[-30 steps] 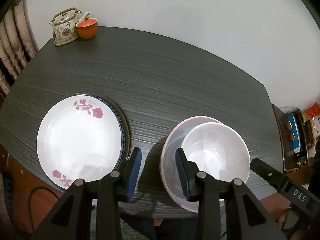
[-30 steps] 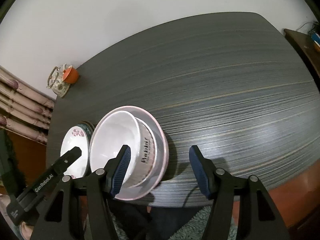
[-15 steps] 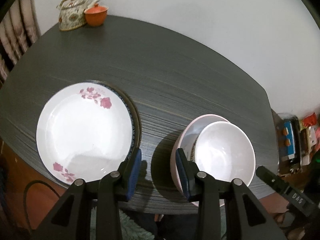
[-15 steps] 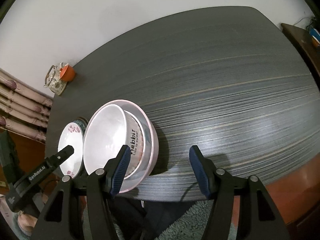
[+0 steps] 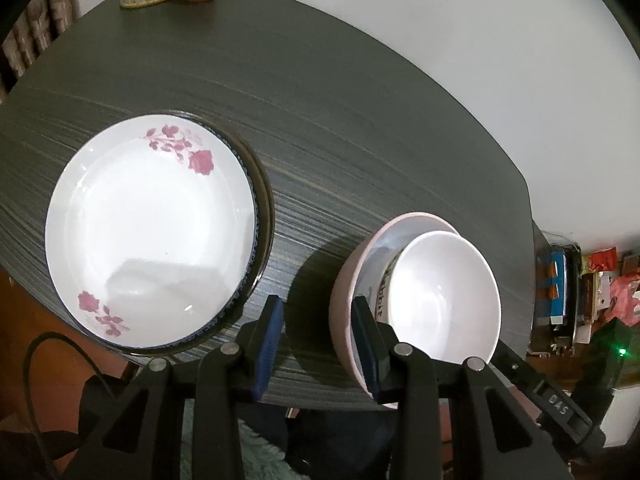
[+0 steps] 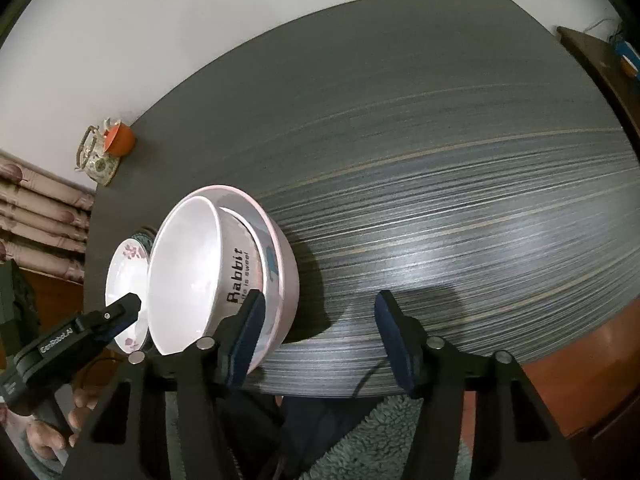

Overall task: Organize plates and bowls
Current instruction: 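Close both grippers on the rim of the pink-rimmed bowl stack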

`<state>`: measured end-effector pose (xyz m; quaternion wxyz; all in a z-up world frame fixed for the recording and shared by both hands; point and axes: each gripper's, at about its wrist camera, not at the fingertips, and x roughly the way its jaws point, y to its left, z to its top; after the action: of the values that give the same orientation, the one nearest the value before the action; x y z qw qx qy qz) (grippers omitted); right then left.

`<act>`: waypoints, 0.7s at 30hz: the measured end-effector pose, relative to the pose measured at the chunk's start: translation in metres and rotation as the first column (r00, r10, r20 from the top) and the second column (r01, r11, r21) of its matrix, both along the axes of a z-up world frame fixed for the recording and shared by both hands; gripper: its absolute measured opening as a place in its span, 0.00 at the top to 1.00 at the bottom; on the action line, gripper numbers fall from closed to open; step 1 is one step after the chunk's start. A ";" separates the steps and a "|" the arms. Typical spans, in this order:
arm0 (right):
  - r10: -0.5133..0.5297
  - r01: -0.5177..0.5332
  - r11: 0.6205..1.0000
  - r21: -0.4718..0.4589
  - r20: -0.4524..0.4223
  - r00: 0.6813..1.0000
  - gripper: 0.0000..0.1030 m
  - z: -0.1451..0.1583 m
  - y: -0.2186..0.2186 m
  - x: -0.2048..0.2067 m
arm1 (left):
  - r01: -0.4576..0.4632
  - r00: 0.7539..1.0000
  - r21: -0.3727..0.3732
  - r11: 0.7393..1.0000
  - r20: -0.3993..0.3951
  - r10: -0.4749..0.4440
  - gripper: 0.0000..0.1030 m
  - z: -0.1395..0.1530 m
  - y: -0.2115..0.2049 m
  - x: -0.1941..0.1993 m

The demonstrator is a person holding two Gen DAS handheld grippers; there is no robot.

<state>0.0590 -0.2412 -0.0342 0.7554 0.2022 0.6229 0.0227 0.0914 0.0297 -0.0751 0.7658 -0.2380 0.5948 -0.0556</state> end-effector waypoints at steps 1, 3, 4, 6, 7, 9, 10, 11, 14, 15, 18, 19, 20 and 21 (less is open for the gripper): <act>-0.001 0.001 1.000 -0.002 -0.003 1.000 0.52 -0.001 0.000 0.000 | -0.002 1.000 -0.005 1.000 -0.007 0.002 0.65 -0.001 0.000 0.001; 0.003 -0.003 1.000 -0.004 -0.009 1.000 0.53 -0.004 0.000 0.001 | -0.004 1.000 -0.011 1.000 -0.018 0.003 0.65 -0.003 -0.001 0.001; 0.002 -0.002 1.000 -0.003 -0.013 1.000 0.53 -0.006 0.000 0.002 | -0.003 1.000 -0.010 1.000 -0.024 0.002 0.65 -0.004 -0.002 0.002; 0.006 -0.006 1.000 -0.001 -0.017 1.000 0.54 -0.009 0.000 0.003 | -0.004 0.999 0.000 1.000 -0.038 0.004 0.65 -0.005 -0.004 0.002; 0.008 -0.008 1.000 -0.005 -0.019 1.000 0.55 -0.010 0.001 0.003 | -0.005 0.999 -0.002 1.000 -0.045 0.005 0.65 -0.006 -0.004 0.002; 0.014 -0.014 1.000 -0.006 -0.019 1.000 0.56 -0.012 0.003 0.003 | -0.002 0.998 -0.009 1.000 -0.057 0.001 0.65 -0.008 -0.005 0.003; 0.017 -0.017 1.000 -0.007 -0.020 1.000 0.56 -0.013 0.004 0.003 | -0.001 0.998 -0.002 1.000 -0.060 0.001 0.65 -0.008 -0.006 0.005; 0.019 -0.019 1.000 -0.008 -0.021 1.000 0.56 -0.014 0.003 0.004 | 0.001 0.998 0.005 1.000 -0.063 -0.001 0.65 -0.009 -0.005 0.008; 0.027 -0.027 1.000 -0.016 -0.026 0.999 0.59 -0.016 0.006 0.004 | 0.011 0.997 0.007 1.000 -0.072 -0.011 0.65 -0.012 -0.010 0.011; 0.033 -0.033 0.999 -0.018 -0.028 0.999 0.59 -0.018 0.008 0.004 | 0.014 0.997 0.008 1.000 -0.074 -0.013 0.65 -0.013 -0.011 0.012; 0.038 -0.038 0.999 -0.018 -0.036 0.999 0.62 -0.020 0.010 0.005 | 0.017 0.996 0.014 1.000 -0.087 -0.016 0.65 -0.017 -0.014 0.014; 0.039 -0.040 0.999 -0.018 -0.039 0.998 0.62 -0.021 0.011 0.007 | 0.017 0.996 0.018 1.000 -0.091 -0.015 0.65 -0.018 -0.014 0.014; 0.038 -0.039 0.999 -0.018 -0.044 0.998 0.62 -0.022 0.012 0.008 | 0.018 0.995 0.021 1.000 -0.094 -0.016 0.65 -0.019 -0.015 0.015; 0.038 -0.039 0.999 -0.019 -0.046 0.998 0.62 -0.022 0.013 0.009 | 0.016 0.995 0.022 1.000 -0.097 -0.014 0.65 -0.020 -0.016 0.016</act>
<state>0.0681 -0.2285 -0.0567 0.7424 0.1829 0.6439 0.0264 0.1071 0.0141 -0.0948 0.7383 -0.2272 0.6336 -0.0430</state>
